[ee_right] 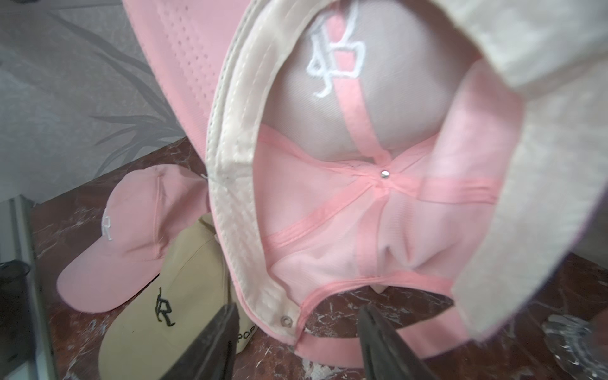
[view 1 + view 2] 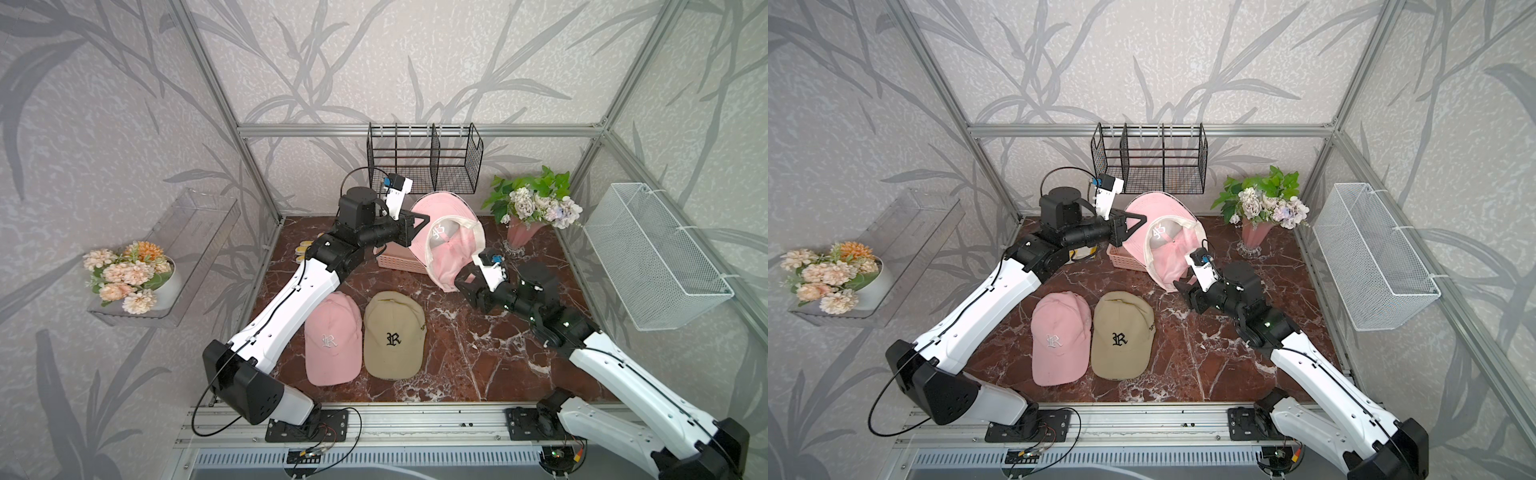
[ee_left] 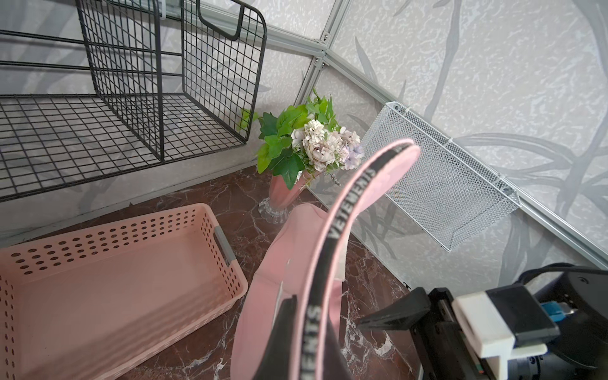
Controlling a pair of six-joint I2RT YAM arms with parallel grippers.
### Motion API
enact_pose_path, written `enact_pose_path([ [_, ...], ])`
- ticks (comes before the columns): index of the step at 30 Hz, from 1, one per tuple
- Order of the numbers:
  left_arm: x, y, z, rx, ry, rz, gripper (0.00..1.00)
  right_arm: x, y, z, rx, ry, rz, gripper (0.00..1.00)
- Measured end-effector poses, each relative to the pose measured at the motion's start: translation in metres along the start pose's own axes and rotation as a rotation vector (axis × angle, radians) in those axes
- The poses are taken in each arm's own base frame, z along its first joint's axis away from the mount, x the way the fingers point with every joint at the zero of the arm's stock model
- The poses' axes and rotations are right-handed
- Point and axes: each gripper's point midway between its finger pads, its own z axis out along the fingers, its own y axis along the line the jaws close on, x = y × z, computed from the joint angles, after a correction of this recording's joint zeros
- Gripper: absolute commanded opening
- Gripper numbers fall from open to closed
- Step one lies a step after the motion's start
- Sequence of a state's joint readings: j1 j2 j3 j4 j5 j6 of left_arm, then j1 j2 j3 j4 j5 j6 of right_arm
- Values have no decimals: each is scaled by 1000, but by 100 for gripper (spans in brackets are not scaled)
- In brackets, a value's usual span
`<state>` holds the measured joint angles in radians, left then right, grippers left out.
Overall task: Turn the baseball cap inside out
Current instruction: Turn over the baseball cap.
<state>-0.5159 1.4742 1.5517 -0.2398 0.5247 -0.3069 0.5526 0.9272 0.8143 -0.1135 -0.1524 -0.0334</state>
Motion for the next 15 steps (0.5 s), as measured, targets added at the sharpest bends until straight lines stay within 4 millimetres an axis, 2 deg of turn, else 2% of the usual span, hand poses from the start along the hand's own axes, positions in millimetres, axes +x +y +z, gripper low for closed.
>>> enact_pose_path([
  [7, 2, -1, 0, 4, 9, 6, 0, -16, -39, -18, 205, -82, 67, 66],
  [11, 5, -4, 0, 23, 21, 15, 0, -12, -60, -20, 275, -80, 141, 66],
  [15, 8, -9, 0, 58, 35, 19, 0, -7, -69, -17, 302, -70, 186, 65],
])
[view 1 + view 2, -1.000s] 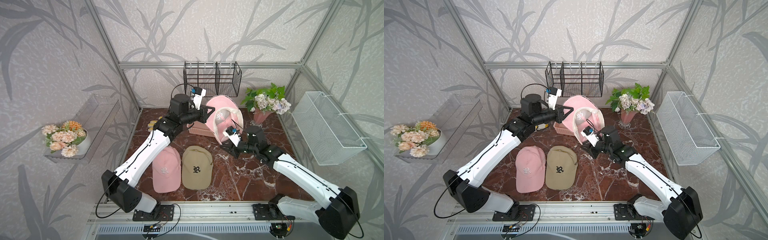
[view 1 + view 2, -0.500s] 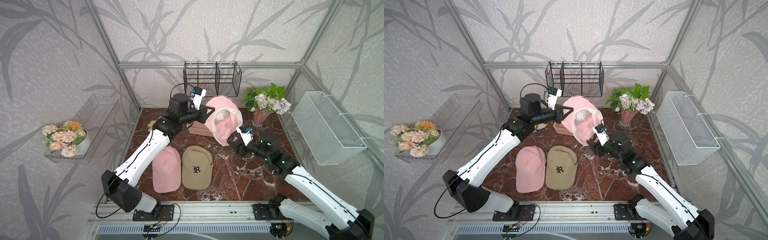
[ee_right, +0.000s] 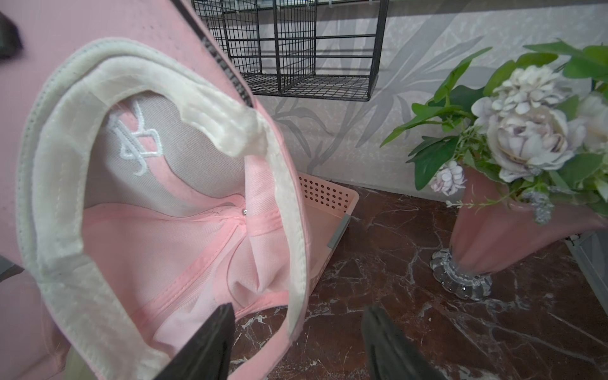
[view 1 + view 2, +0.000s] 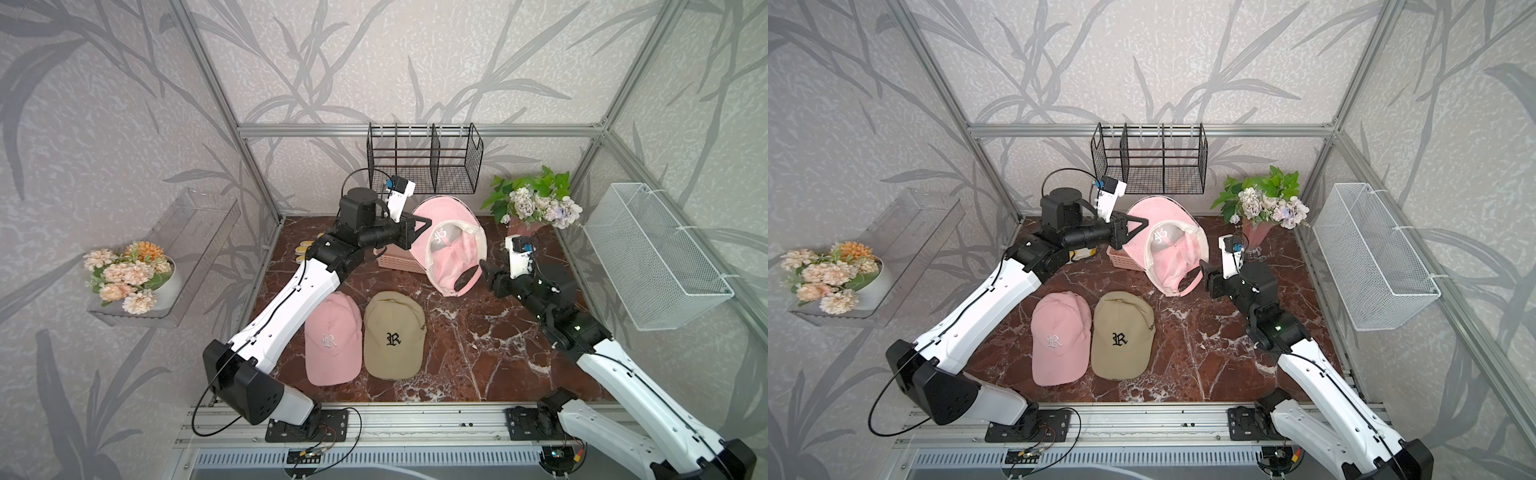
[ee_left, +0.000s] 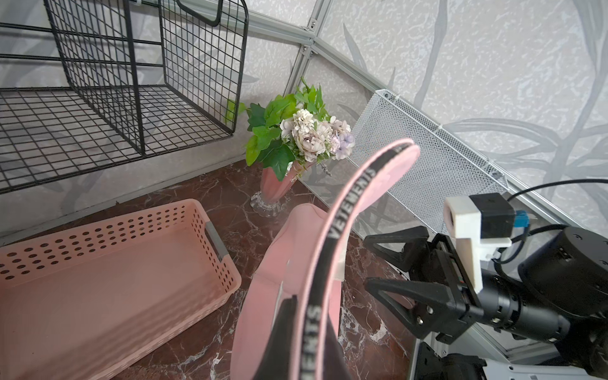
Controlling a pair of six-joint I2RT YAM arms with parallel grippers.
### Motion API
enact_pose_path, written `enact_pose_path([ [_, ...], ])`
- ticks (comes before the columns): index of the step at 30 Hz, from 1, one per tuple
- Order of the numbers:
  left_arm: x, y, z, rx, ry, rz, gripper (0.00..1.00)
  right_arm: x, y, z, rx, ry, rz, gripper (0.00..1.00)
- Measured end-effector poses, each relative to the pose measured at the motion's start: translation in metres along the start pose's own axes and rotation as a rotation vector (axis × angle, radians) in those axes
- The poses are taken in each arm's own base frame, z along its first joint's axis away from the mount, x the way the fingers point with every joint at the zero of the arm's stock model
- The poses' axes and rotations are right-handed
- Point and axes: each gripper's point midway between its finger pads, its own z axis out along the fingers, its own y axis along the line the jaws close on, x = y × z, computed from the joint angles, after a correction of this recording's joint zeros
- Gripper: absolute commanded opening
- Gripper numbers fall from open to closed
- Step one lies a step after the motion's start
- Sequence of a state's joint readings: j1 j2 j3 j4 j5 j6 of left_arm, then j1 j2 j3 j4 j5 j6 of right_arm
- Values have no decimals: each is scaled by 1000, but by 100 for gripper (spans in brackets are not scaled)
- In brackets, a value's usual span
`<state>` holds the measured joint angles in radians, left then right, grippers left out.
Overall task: Turn the baseball cap inside out
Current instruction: Turn over the baseball cap.
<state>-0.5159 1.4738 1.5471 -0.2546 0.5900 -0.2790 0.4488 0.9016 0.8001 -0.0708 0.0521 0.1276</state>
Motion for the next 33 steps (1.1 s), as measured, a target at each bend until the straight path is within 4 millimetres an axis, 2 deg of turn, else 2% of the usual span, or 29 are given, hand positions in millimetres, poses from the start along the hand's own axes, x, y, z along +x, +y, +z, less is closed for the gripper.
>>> enact_pose_path([
  [4, 4, -7, 0, 43, 12, 1, 0, 7, -5, 8, 11, 25, 31, 62],
  [6, 5, -10, 0, 63, 19, 0, 0, 9, -7, 12, 13, 35, 43, 50],
  [8, 5, -12, 0, 74, 19, 2, 0, 13, -9, 16, 19, 46, 57, 31],
  [11, 3, -11, 0, 67, 6, 8, 0, 17, -13, 19, 45, 60, 75, 12],
  [13, 3, -9, 0, 59, -3, 12, 0, 20, -17, 20, 67, 72, 81, 4],
  [15, 7, -7, 2, 49, -6, 13, 0, 23, -20, 19, 88, 88, 89, 0],
  [25, 20, 8, 18, -111, -41, 99, 0, 43, -19, 9, 82, 200, 95, 1],
  [30, 22, 1, 21, -94, -39, 128, 0, 39, -15, 3, 62, 190, 80, 47],
  [31, 23, 1, 21, -92, -37, 130, 0, 34, -15, 0, 57, 174, 73, 51],
  [33, 24, 1, 21, -90, -28, 124, 0, 23, -11, -6, 35, 133, 56, 53],
])
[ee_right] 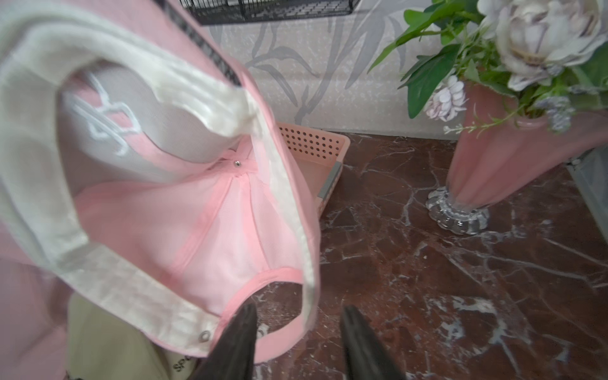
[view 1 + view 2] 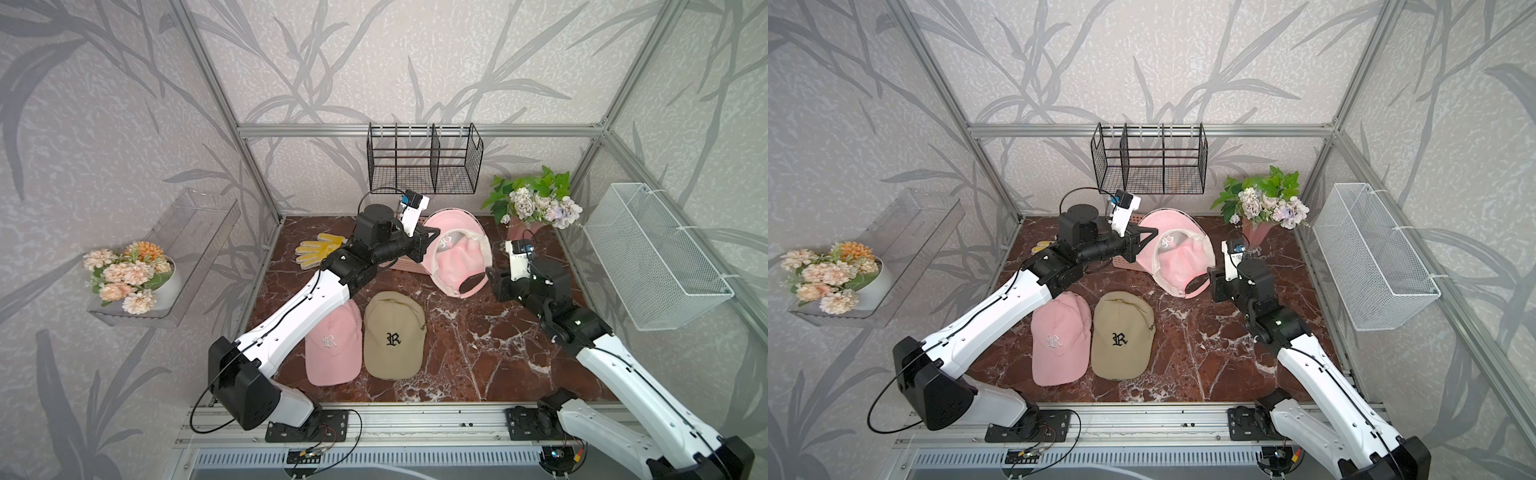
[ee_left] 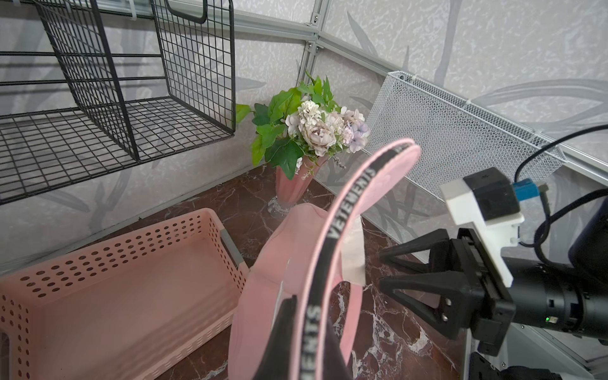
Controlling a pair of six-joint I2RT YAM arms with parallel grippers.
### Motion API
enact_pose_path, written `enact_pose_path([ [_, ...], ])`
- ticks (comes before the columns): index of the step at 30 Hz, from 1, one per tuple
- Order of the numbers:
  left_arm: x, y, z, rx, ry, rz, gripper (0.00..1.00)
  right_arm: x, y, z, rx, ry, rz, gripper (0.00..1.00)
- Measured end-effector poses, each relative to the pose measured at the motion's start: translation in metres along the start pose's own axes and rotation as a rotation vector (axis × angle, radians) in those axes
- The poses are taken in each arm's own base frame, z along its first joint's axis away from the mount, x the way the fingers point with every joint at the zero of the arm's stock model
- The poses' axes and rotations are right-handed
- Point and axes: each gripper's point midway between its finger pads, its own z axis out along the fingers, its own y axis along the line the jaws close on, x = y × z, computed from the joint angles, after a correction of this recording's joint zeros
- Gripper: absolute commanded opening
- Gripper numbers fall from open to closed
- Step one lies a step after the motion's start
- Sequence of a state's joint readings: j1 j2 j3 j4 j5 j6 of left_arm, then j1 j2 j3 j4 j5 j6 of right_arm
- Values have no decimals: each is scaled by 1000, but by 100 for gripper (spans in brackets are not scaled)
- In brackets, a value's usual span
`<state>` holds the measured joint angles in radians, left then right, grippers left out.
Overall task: Turn the baseball cap inside out
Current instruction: Turn over the baseball cap.
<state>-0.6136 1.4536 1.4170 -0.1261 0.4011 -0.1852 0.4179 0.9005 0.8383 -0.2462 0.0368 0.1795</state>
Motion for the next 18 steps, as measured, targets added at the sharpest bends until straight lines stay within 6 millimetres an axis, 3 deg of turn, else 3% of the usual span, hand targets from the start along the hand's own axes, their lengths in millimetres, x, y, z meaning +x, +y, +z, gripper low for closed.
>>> enact_pose_path([
  [5, 0, -4, 1, 21, 16, -49, 0, -24, 24, -14, -121, -83, -62, 53],
  [10, 2, -14, 3, 71, 31, -113, 0, -35, 67, -14, -271, -120, -150, 34],
  [15, 1, -22, 6, 108, 39, -156, 0, -28, 106, 9, -309, -136, -256, 13],
  [18, 0, -25, 6, 123, 42, -174, 0, -25, 110, 29, -252, -140, -289, 7],
])
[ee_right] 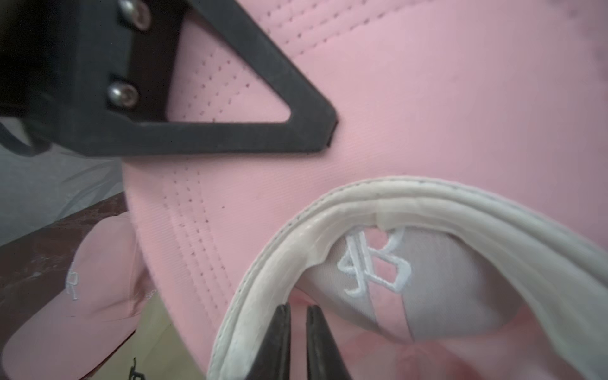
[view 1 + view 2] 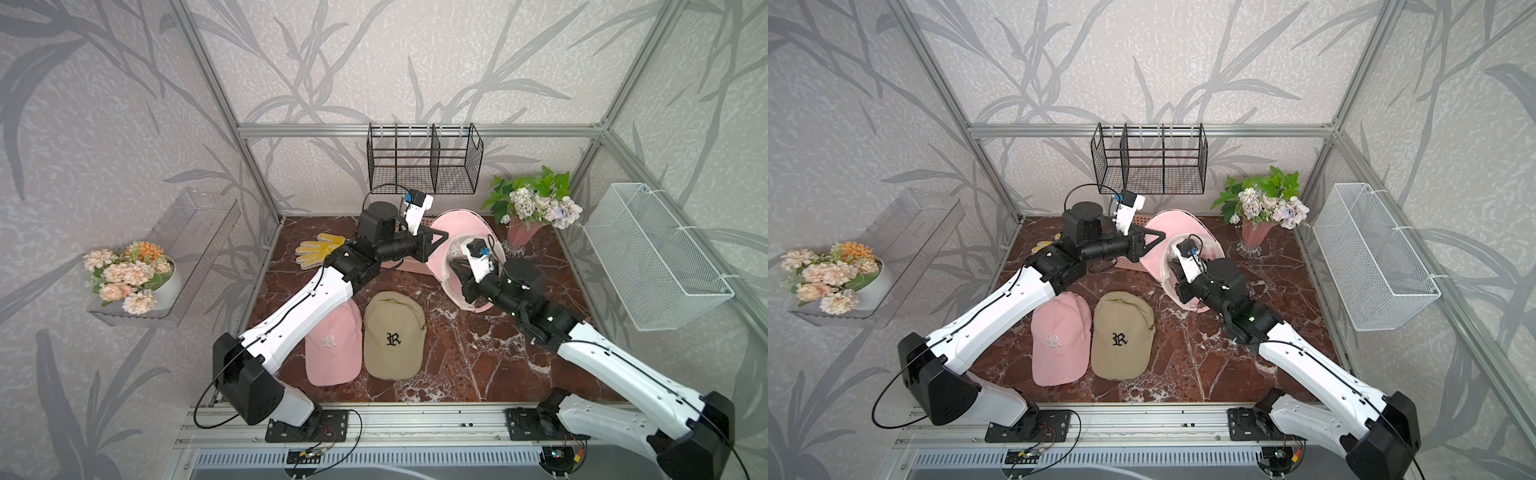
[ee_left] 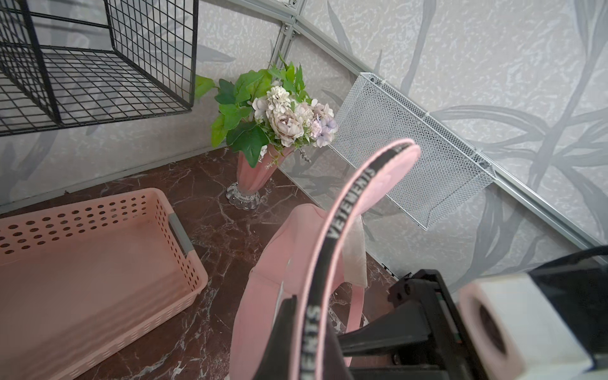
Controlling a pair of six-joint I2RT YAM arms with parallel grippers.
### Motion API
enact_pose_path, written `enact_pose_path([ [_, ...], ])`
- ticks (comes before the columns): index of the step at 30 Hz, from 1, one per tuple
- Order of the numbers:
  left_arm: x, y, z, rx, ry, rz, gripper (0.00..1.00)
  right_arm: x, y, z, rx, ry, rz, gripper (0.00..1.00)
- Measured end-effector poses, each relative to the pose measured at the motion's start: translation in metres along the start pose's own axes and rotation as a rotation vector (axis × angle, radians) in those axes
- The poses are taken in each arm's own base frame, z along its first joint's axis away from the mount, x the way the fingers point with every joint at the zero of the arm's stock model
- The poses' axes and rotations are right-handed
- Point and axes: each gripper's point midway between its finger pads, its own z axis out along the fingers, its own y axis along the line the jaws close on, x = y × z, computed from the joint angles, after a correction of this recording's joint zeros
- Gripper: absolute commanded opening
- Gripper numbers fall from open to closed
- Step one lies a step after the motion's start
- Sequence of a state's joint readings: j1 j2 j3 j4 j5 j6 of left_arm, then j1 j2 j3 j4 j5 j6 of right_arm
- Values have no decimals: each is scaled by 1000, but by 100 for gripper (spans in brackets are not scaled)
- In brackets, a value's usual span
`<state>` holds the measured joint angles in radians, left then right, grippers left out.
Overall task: Turn the baseball cap inside out
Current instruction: Turn over the baseball cap.
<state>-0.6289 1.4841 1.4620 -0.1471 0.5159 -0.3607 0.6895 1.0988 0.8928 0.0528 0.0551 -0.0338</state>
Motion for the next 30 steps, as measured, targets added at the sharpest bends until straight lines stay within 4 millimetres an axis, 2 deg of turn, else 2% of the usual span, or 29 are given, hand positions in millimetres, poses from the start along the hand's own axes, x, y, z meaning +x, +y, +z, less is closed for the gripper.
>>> enact_pose_path([
  [4, -2, -4, 0, 17, -4, -14, 0, 2, -14, 17, 99, 3, -19, 4],
  [8, -3, -6, -1, 32, -5, -33, 0, 0, -25, 22, 168, -4, -24, 4],
  [17, -7, -19, -2, 113, 10, -68, 0, -6, -33, 32, 198, -43, -7, 4],
  [23, -15, -20, -5, 104, -1, -65, 0, -13, -46, 30, 258, -79, -2, 0],
  [30, -12, -16, -5, 81, 15, -81, 0, -2, -81, 15, 474, -82, 10, 0],
])
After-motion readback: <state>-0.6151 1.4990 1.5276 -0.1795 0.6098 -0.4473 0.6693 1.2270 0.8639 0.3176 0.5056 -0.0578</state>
